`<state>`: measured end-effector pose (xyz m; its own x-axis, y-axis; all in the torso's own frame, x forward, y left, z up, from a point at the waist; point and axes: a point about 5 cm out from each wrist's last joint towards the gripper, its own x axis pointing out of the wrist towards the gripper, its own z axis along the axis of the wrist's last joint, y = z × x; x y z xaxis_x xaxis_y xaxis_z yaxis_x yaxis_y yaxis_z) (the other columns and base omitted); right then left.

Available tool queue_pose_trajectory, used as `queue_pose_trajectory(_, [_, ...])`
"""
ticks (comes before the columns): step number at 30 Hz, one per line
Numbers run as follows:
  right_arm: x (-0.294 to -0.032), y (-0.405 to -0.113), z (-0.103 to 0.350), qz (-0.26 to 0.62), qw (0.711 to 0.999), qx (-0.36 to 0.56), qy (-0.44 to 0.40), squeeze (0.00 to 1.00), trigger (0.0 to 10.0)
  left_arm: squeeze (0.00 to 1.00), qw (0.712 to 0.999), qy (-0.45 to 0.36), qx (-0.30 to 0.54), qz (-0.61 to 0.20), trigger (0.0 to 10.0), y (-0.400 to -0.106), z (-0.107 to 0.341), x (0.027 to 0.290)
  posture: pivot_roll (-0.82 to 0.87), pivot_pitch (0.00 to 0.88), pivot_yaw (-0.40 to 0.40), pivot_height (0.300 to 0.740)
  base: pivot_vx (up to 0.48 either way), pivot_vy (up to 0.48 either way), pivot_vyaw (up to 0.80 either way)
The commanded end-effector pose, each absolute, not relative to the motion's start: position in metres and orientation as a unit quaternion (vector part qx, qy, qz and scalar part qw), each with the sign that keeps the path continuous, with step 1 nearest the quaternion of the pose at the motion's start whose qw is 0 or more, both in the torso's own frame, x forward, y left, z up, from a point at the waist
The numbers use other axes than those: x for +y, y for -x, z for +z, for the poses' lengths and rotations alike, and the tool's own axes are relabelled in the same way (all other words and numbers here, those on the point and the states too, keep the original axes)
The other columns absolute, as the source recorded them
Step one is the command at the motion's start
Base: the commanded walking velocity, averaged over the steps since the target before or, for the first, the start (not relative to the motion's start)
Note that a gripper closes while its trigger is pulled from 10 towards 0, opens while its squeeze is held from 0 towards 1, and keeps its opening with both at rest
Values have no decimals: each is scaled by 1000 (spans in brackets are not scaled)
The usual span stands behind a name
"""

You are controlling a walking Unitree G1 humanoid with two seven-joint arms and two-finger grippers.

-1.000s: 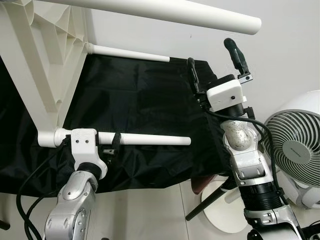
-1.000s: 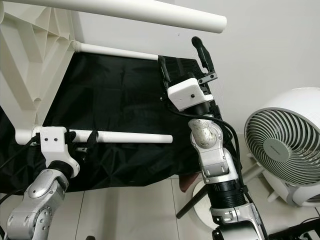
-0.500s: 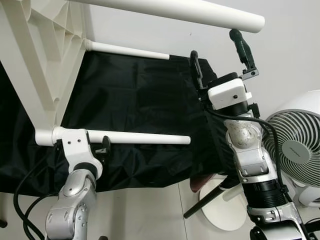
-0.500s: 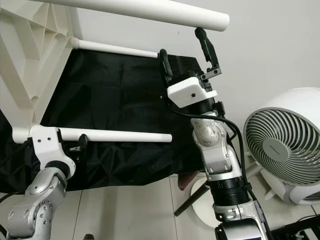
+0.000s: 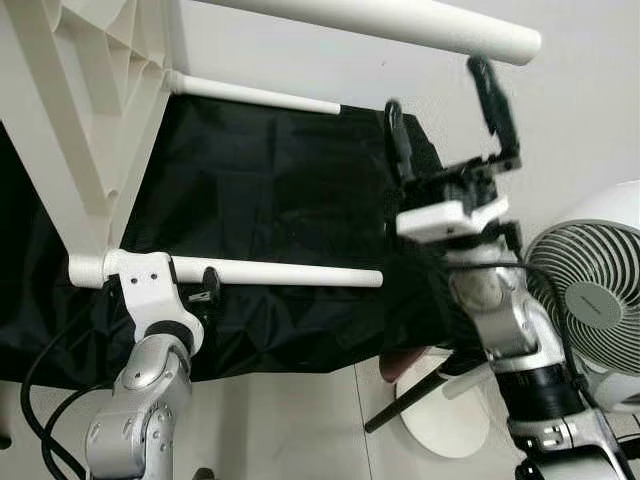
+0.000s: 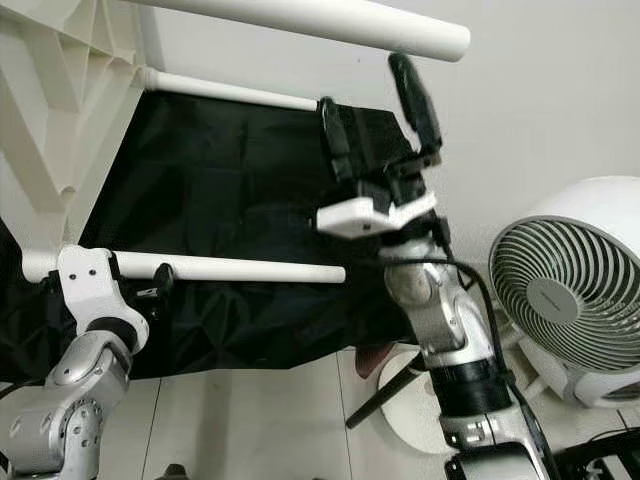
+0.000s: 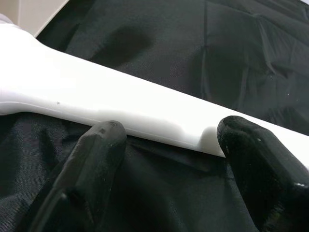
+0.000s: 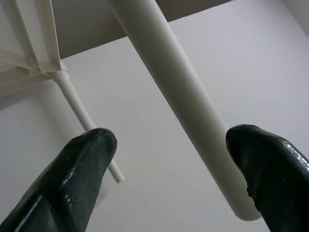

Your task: Building children table

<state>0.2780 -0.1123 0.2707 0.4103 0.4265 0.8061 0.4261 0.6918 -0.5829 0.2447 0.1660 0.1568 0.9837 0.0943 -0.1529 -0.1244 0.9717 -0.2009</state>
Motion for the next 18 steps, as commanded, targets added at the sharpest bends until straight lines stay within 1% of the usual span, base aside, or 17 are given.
queue_pose_trajectory(1, [-112, -276, 271, 1, 733, -551, 399, 0, 10000, 0, 989, 109, 78, 62, 10000, -244, 157, 165, 185, 85, -135, 740, 0, 0, 0])
queue_pose_trajectory(7, [-105, -276, 287, 3, 712, -582, 394, 0, 10000, 0, 989, 111, 77, 60, 10000, -245, 159, 165, 181, 83, -134, 740, 0, 0, 0])
queue_pose_trajectory(8, [-102, -276, 291, 7, 704, -592, 393, 0, 10000, 0, 989, 111, 76, 60, 10000, -246, 160, 164, 179, 83, -134, 740, 0, 0, 0])
queue_pose_trajectory(13, [-94, -280, 294, 33, 700, -594, 396, 0, 10000, 0, 989, 111, 76, 58, 10000, -246, 161, 164, 178, 82, -131, 740, 0, 0, 0])
queue_pose_trajectory(15, [-84, -284, 299, 63, 697, -597, 392, 0, 10000, 0, 989, 112, 76, 57, 10000, -247, 162, 163, 178, 82, -129, 740, 0, 0, 0])
queue_pose_trajectory(18, [-79, -286, 302, 73, 694, -600, 391, 0, 10000, 0, 989, 111, 76, 57, 10000, -247, 162, 164, 178, 83, -128, 740, 0, 0, 0])
